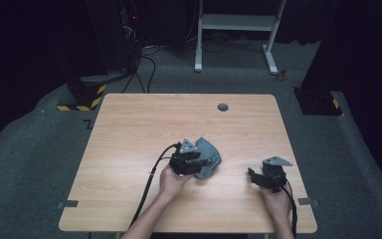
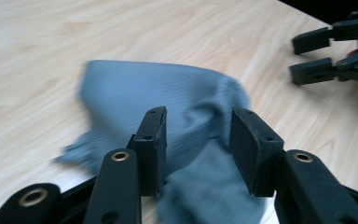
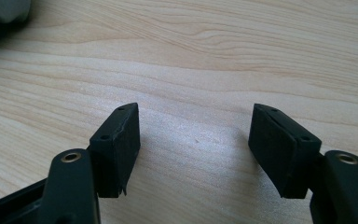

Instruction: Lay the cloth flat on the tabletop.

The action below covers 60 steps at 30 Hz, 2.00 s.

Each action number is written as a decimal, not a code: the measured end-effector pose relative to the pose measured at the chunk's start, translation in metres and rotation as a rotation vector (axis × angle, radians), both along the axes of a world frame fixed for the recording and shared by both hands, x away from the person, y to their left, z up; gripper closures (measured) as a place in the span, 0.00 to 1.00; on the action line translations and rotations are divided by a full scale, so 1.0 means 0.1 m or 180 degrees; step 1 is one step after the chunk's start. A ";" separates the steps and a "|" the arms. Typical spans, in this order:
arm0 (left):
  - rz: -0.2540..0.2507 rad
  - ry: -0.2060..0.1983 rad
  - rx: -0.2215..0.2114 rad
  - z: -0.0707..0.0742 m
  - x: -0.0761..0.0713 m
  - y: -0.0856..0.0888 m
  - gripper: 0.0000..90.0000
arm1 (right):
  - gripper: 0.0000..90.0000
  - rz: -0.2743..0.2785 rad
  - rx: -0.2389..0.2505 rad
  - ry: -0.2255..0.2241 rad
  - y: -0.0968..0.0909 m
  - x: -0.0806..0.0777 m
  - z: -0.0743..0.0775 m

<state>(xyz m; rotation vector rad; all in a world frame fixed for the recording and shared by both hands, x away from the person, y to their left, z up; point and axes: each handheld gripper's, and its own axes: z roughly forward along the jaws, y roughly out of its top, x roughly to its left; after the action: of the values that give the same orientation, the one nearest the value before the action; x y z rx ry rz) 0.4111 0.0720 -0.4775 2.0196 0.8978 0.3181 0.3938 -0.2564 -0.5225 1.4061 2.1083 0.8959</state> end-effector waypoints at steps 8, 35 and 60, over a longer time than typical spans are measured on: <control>0.0093 0.0114 0.0116 -0.12 -0.05 0.21 0.63 | 0.38 0.0020 -0.0006 -0.0015 0.00 0.00 0.00; -0.0021 0.0092 0.0251 -0.23 -0.05 0.06 1.00 | 0.49 0.0104 0.0005 -0.0031 0.02 -0.02 0.00; -0.0019 0.0167 0.0216 -0.29 0.07 -0.03 1.00 | 0.68 0.0763 0.0358 0.0054 0.42 -0.08 0.08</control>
<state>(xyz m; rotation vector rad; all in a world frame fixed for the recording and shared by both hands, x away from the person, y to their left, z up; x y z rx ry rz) 0.4181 0.0694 -0.5064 2.1013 0.9242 0.2972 0.3855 -0.2142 -0.5148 1.2339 2.3058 1.1135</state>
